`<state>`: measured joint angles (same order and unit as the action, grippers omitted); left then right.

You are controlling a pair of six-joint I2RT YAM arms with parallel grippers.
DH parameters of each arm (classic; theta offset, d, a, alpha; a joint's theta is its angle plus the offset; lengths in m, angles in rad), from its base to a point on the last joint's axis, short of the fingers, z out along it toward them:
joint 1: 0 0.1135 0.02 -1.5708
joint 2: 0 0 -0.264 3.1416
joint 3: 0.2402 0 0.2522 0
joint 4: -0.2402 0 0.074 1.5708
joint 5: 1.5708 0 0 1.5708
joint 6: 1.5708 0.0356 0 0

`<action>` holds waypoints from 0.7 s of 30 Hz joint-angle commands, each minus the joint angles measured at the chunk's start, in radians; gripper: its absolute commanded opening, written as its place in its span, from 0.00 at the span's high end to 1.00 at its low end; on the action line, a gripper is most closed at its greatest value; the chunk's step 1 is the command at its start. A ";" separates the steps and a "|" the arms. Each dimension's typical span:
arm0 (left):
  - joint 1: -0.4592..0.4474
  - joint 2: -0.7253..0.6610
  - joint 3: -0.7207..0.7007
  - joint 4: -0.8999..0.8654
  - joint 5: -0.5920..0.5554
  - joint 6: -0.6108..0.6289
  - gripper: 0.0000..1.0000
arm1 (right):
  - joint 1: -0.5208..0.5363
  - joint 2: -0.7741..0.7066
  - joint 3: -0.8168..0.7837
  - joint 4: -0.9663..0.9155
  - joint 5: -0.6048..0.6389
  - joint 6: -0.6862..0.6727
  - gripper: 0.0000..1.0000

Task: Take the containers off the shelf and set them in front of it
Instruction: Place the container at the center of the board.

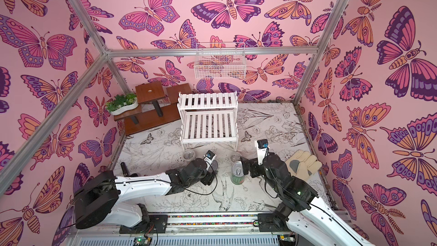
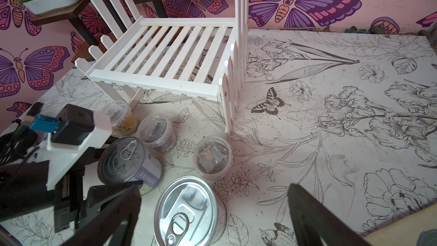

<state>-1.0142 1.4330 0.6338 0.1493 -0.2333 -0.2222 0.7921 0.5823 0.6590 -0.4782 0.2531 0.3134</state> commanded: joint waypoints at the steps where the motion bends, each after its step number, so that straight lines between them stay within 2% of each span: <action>1: -0.003 0.013 -0.011 0.034 -0.020 -0.010 0.24 | -0.006 -0.004 0.014 0.016 0.002 -0.002 0.01; 21: -0.003 -0.017 -0.023 0.024 -0.018 -0.016 0.11 | -0.006 -0.011 0.017 0.018 0.007 -0.002 0.01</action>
<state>-1.0142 1.4380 0.6262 0.1642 -0.2333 -0.2291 0.7921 0.5804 0.6590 -0.4713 0.2531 0.3134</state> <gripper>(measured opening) 0.888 0.992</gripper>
